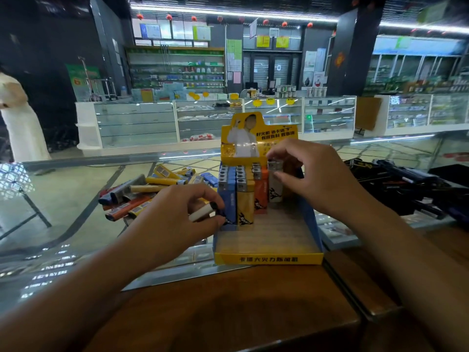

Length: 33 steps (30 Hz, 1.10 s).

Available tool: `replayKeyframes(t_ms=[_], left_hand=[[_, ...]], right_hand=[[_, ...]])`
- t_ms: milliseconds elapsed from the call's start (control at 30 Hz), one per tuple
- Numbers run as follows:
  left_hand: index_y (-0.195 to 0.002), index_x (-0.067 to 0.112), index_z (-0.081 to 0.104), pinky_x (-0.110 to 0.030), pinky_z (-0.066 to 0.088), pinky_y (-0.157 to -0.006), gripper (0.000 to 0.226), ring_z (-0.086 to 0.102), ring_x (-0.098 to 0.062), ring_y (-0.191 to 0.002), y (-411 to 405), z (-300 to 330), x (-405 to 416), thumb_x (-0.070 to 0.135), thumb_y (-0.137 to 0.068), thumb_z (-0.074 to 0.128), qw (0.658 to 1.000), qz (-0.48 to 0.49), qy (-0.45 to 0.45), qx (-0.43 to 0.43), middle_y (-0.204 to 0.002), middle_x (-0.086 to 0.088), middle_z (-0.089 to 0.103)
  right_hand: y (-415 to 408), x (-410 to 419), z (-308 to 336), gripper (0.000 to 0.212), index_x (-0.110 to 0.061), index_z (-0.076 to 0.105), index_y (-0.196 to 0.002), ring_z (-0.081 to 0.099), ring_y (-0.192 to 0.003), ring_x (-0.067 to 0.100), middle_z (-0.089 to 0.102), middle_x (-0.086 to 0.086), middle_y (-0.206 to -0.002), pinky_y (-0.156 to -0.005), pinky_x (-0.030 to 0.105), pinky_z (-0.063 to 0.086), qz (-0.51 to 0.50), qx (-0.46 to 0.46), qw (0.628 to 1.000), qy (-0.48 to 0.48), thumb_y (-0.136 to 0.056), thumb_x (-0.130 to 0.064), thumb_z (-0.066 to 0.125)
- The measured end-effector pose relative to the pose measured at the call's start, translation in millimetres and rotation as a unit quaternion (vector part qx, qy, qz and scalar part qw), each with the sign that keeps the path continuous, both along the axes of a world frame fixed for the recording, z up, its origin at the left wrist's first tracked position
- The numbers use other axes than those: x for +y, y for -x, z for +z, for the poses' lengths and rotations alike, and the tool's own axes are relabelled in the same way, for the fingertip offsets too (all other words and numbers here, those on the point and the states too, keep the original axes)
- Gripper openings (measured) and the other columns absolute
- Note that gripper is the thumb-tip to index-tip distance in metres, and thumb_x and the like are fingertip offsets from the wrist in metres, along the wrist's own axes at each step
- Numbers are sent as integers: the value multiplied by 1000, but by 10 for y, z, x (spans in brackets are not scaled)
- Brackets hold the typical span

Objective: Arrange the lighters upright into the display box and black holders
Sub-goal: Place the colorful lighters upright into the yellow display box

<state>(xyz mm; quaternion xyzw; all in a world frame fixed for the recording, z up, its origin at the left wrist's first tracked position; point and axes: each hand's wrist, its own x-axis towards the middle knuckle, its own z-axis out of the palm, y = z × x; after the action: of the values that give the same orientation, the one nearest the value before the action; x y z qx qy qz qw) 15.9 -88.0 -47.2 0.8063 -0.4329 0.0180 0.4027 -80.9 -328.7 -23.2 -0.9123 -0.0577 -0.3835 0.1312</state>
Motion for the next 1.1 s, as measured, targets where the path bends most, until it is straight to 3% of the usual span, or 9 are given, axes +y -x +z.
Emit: replayKeyframes(t_ms=[100, 333, 467, 633, 767, 833, 900, 1000, 1100], left_hand=[[-87, 33, 69, -20, 50, -56, 11, 62, -4, -57, 12, -5, 5, 29, -80, 78, 1000, 1, -4, -15, -71, 15, 69], [-82, 32, 71, -26, 55, -68, 6, 67, -6, -68, 24, -12, 12, 28, -82, 75, 999, -12, -10, -39, -77, 14, 70], [-86, 35, 67, -22, 53, -58, 11, 64, -5, -60, 35, -13, 12, 30, -81, 76, 999, -7, -7, -35, -74, 13, 70], [-83, 34, 69, -28, 55, -70, 5, 67, -6, -71, 52, -5, 20, 31, -81, 73, 999, -16, -12, -45, -81, 16, 71], [-84, 34, 69, -29, 55, -65, 6, 66, -8, -71, 81, 17, 21, 28, -85, 70, 999, -26, 7, -45, -81, 13, 70], [-91, 34, 65, -23, 50, -58, 12, 61, -5, -65, 103, 36, 40, 23, -88, 68, 999, -42, 29, 1, -80, 13, 67], [-102, 26, 59, -21, 43, -53, 16, 51, -5, -59, 139, 68, 74, 19, -90, 67, 985, -100, 60, 125, -74, 7, 60], [-107, 11, 49, -28, 37, -54, 25, 44, -15, -60, 152, 104, 102, 20, -85, 58, 942, -186, 104, 258, -79, -7, 56], [-110, 3, 50, -27, 45, -55, 22, 53, -17, -62, 195, 123, 66, 21, -96, 51, 934, -207, 118, 267, -82, -7, 65]], right_hand=[[-22, -12, -23, 34, -20, 66, -115, 62, -102, 12, 66, -7, -113, -89, 37, 53, -9, 7, 1000, 27, -84, -12, 75], [-56, -45, -31, 26, -22, 67, -107, 52, -91, 8, 53, -11, -102, -80, 31, 47, -21, 8, 999, 33, -84, -16, 75], [-52, -27, -38, 30, -24, 63, -109, 52, -96, 9, 56, -12, -104, -85, 38, 48, -43, 24, 998, 40, -82, -21, 77], [-54, -45, -43, 25, -28, 61, -101, 45, -100, 12, 51, -9, -104, -85, 34, 41, -63, 29, 997, 45, -82, -25, 77], [-31, -3, -37, 23, -26, 63, -103, 38, -104, 7, 44, -9, -106, -90, 28, 37, -56, 16, 998, 16, -84, -29, 76], [-10, 80, -22, 26, -23, 56, -104, 39, -92, -2, 42, -9, -100, -82, 15, 35, -33, -13, 999, -23, -85, -27, 73], [29, 191, -18, 26, -17, 48, -103, 44, -76, -5, 40, -12, -84, -67, 8, 36, 25, -40, 996, -82, -87, -21, 68], [78, 345, -25, 20, -14, 46, -101, 41, -58, 7, 39, -6, -67, -55, 15, 34, 121, -31, 984, -129, -88, -21, 60], [58, 443, -29, 20, -18, 55, -103, 48, -61, 13, 50, -4, -84, -56, 19, 37, 149, -47, 985, -67, -90, -31, 62]])
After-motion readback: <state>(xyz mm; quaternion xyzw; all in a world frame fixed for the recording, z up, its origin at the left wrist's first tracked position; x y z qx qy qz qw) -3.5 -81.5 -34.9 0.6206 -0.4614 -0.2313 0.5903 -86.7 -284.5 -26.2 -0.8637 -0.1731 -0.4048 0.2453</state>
